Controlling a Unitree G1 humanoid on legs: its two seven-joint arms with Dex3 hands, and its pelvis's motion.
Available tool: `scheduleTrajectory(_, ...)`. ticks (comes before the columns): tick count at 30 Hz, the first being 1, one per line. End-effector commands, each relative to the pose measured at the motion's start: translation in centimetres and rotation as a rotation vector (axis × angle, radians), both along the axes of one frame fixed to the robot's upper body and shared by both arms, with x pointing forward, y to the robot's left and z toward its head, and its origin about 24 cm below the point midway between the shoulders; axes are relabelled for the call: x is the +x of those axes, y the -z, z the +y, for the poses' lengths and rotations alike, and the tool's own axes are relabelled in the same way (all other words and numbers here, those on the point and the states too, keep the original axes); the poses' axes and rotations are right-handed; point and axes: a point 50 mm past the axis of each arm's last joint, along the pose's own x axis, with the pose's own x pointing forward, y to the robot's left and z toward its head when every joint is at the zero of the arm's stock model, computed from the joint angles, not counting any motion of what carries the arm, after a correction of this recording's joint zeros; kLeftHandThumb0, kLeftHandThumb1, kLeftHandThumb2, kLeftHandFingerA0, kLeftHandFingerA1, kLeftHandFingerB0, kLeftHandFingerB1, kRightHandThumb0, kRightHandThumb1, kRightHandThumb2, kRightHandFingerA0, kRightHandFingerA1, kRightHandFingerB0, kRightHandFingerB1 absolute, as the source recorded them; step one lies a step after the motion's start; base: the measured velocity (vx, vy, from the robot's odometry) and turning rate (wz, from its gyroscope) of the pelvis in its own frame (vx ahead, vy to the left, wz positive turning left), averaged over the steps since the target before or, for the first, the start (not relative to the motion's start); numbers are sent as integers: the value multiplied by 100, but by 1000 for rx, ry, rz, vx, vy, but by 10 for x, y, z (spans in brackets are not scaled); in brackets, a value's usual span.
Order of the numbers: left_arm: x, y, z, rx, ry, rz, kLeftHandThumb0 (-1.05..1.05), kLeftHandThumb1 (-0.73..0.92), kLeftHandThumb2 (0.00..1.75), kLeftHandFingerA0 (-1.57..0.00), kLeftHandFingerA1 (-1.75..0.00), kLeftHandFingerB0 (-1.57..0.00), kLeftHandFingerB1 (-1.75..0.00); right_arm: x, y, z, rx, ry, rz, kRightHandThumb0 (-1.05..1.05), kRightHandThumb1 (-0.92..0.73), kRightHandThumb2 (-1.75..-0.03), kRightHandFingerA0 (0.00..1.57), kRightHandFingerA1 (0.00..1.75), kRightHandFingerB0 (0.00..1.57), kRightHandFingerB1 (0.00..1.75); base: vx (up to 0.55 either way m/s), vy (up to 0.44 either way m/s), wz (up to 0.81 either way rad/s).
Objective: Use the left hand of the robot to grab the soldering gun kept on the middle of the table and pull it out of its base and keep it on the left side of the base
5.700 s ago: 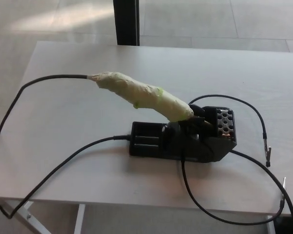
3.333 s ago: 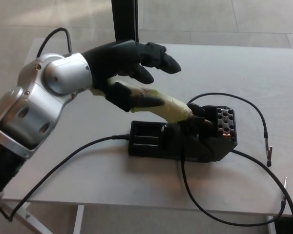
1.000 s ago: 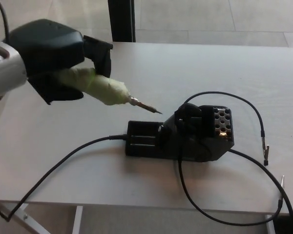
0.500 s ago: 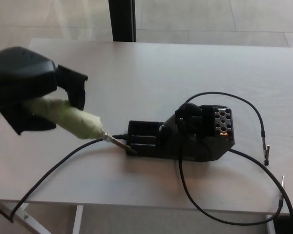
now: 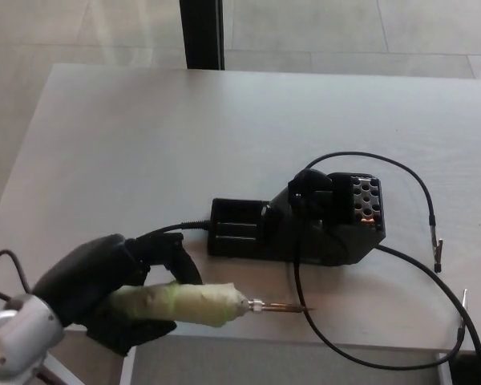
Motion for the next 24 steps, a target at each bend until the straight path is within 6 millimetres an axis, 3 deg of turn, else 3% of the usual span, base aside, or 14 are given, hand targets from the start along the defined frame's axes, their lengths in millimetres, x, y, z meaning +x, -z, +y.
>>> scheduleTrajectory(1,-3,11,7,-54,-162,-2,-21,54,121,-100,-168,-82,-129,2,-7,-3,-16,-29,-11,-94,-36,-131,134,96,69,115,0,0,0)
scheduleTrajectory(3,-3,12,6,-58,-170,2,-23,54,121,-101,-168,-80,-140,2,-7,-3,-14,-27,-11,-90,-34,-129,138,96,70,113,0,0,0)
scheduleTrajectory(11,6,6,14,-14,-177,-5,-18,56,115,-94,-166,-79,-137,0,-6,-3,-10,-22,-11,-94,-37,-131,135,94,69,114,0,0,0)
scheduleTrajectory(12,8,4,15,0,-179,-5,-17,57,113,-97,-164,-81,-136,0,-6,-3,-9,-21,-12,-91,-27,-131,140,87,69,127,0,0,0)
scheduleTrajectory(13,9,2,16,12,-176,-7,-16,57,113,-98,-165,-79,-137,0,-6,-3,-9,-22,-12,-95,-37,-131,137,94,69,114,0,0,0)
scheduleTrajectory(17,11,-4,21,84,-139,-31,-15,59,111,-97,-164,-80,-136,0,-6,-3,-17,-37,-2,-95,-37,-130,137,94,69,114,0,0,0)
scheduleTrajectory(19,11,-9,28,240,-34,-63,-19,61,103,-93,-155,-79,-106,0,-6,-3,-15,-38,-10,-96,-37,-130,136,94,69,115,0,0,0)
scheduleTrajectory(20,10,-10,30,272,-10,-72,-19,61,103,-93,-155,-79,-106,0,-6,-3,-12,-34,-13,-96,-37,-130,136,94,69,115,0,0,0)
scheduleTrajectory(21,10,-11,31,321,11,-79,-20,64,95,-92,-155,-79,-93,0,-7,-3,-12,-24,-21,-97,-36,-131,138,94,68,116,0,0,0)
scheduleTrajectory(22,8,-15,34,419,56,-96,-22,71,78,-100,-141,-69,-71,0,-7,-4,-14,-28,-18,-93,-27,-129,141,87,69,129,0,0,0)
scheduleTrajectory(23,8,-16,34,430,62,-99,-22,71,78,-100,-141,-69,-71,0,-7,-4,-14,-28,-17,-93,-27,-129,141,87,69,129,0,0,0)
scheduleTrajectory(24,9,-19,36,520,128,-142,-28,74,66,-81,-118,-54,-58,1,-9,-5,-18,-31,-18,-95,-36,-130,136,94,69,115,0,0,0)
